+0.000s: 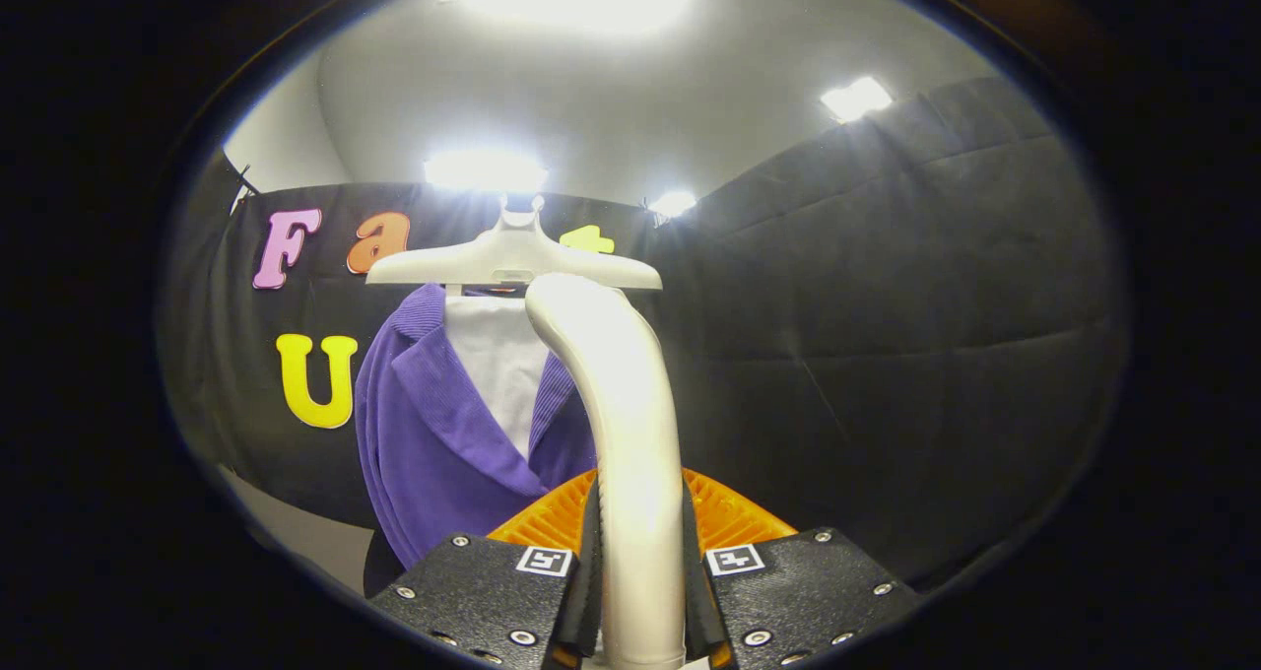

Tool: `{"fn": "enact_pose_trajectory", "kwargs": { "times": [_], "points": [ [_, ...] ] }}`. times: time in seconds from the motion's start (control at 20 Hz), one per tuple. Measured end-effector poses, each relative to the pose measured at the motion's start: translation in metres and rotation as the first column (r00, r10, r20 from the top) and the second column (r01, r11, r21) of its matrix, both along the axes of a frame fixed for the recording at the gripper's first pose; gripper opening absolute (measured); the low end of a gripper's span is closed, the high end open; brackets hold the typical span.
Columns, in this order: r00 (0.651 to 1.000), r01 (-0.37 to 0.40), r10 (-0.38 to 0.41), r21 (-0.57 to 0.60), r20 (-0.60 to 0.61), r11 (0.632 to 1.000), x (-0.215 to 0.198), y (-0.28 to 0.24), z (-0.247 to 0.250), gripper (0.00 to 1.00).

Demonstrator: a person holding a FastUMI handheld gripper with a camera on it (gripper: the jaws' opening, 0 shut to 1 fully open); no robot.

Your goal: Iron the clothes twice with a garment steamer, once on the left side and once on the right side.

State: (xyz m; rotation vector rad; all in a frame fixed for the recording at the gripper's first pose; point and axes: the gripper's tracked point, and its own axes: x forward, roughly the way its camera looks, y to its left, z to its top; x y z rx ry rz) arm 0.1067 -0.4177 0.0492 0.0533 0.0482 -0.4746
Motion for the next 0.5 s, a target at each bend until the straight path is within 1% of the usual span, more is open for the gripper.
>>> {"fn": "enact_pose_trajectory", "kwargs": {
  "times": [0.1, 0.2, 0.35, 0.5],
  "points": [
    [1.000, 0.027, -0.027, -0.035, 0.004, 0.999, 0.015, -0.006, 0.000, 0.35],
    [0.999, 0.035, -0.035, -0.036, 0.002, 0.999, 0.034, -0.008, -0.005, 0.35],
    [0.997, 0.072, -0.074, -0.052, -0.038, 0.996, 0.055, -0.013, -0.026, 0.35],
    [0.994, 0.076, -0.080, -0.058, -0.071, 0.995, 0.069, -0.015, -0.046, 0.35]
  ]
}}
